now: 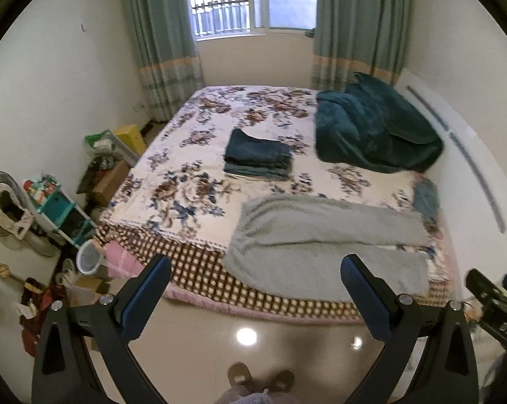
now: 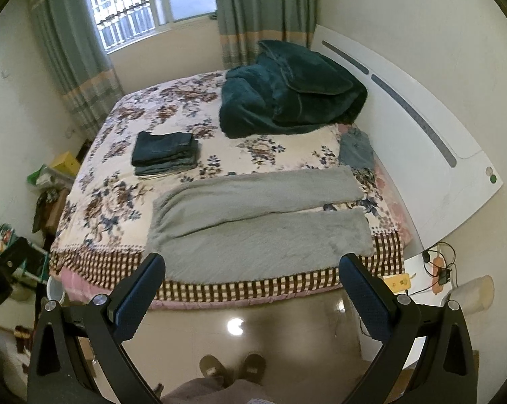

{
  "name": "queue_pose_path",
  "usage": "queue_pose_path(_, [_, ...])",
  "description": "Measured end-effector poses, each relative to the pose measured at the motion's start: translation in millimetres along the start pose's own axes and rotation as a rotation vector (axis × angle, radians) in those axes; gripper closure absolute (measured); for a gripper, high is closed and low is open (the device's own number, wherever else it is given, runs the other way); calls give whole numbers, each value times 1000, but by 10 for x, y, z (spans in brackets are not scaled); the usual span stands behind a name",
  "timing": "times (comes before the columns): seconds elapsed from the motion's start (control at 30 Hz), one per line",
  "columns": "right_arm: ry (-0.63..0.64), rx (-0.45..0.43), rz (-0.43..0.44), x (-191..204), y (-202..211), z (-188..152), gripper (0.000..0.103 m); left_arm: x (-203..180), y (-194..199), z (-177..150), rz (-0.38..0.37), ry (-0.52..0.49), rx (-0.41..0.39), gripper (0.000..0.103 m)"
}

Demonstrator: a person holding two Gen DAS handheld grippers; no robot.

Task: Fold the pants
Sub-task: 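Lower both grippers onto the grey pants cuffs and close on them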

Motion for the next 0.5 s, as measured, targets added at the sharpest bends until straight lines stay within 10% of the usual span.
queue_pose_path(0.5, [-78,114,-169,-488,-2713,584,0,-571,-2078,59,49,-95,160,0])
Point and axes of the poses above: each gripper's, at about its wrist camera, not at the fingertips, and y roughly against the way its jaws point, x to its left, z to its top, the point moved 9 cm from there along -y, roughly the way its jaws point, and after that the axes turned 10 degrees about -x, right-handed, at the moved point
